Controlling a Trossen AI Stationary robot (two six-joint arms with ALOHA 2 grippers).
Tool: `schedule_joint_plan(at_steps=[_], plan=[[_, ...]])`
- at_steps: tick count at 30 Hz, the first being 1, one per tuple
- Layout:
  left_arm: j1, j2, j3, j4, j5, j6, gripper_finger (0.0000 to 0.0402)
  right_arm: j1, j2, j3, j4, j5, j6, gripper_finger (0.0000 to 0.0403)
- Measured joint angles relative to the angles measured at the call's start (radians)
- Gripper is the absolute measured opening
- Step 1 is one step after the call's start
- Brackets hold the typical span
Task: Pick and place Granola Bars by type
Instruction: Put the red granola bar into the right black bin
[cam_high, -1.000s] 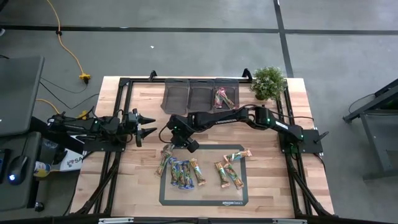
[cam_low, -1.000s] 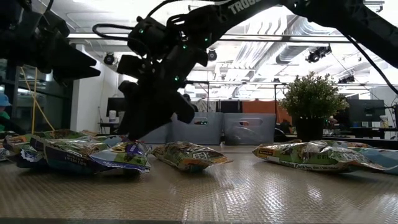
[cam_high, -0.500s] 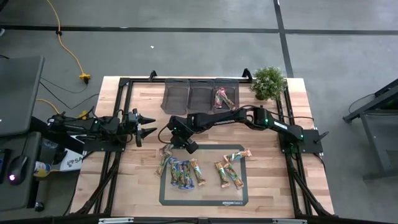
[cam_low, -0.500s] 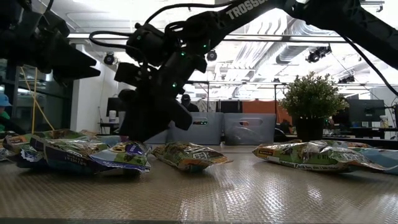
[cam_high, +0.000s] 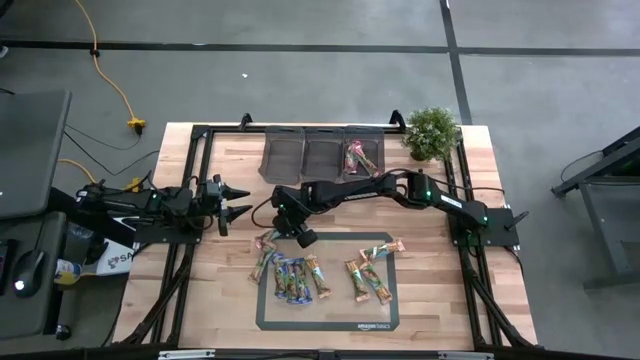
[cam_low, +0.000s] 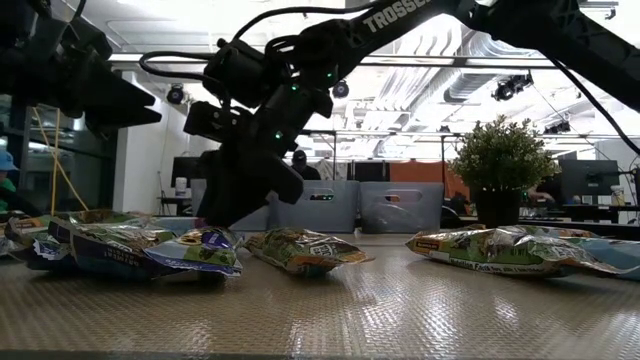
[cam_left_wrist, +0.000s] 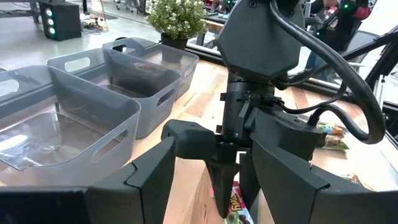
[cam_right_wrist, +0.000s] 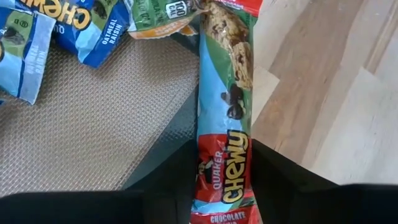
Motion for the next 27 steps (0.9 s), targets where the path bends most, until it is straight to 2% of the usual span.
schedule_joint_plan(at_steps=[11,20,27], plan=[[0.0,0.0,0.0,0.0,0.0,0.0,0.0211,0.0,0.0,0.0,0.002,0.072,0.0,0.0081],[0.0,0.0,0.0,0.0,0.0,0.0,0.0211,0.0,-0.011,0.0,-0.019,0.137,0.066,0.0079],[0.0,0.0,0.0,-0.001,0.001,0.0,0.0211,-0.001,-0.072,-0.001,-0.074,0.186,0.111,0.0078]])
